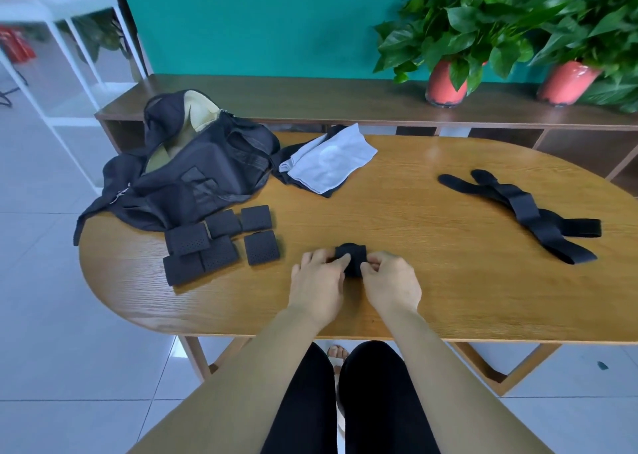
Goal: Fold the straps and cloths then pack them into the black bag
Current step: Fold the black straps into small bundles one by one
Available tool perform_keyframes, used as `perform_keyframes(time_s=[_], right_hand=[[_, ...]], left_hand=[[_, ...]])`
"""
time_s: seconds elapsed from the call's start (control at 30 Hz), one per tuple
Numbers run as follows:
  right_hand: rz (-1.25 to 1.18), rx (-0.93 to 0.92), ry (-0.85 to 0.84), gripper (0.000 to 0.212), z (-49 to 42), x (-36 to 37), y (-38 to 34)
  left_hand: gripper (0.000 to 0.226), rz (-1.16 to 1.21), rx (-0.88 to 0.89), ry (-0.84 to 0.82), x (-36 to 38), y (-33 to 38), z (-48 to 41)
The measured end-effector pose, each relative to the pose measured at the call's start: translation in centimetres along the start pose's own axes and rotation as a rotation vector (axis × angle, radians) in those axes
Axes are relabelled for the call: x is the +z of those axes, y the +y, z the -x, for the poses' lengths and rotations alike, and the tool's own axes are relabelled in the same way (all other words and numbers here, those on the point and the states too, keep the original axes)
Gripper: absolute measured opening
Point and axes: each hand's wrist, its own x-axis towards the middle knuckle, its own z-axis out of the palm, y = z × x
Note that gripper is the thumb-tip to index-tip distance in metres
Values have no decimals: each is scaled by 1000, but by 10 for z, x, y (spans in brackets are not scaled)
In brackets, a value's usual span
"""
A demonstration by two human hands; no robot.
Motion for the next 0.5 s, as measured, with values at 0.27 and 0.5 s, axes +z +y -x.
perform_keyframes(time_s=[0.27,0.5], right_hand=[[-126,91,-85,31,2,-3,-13],[-417,121,-15,24,11,10,-35]], left_hand=[[51,288,-42,-118,-10,-8,2],[48,439,-81,11,-27,-26,14]])
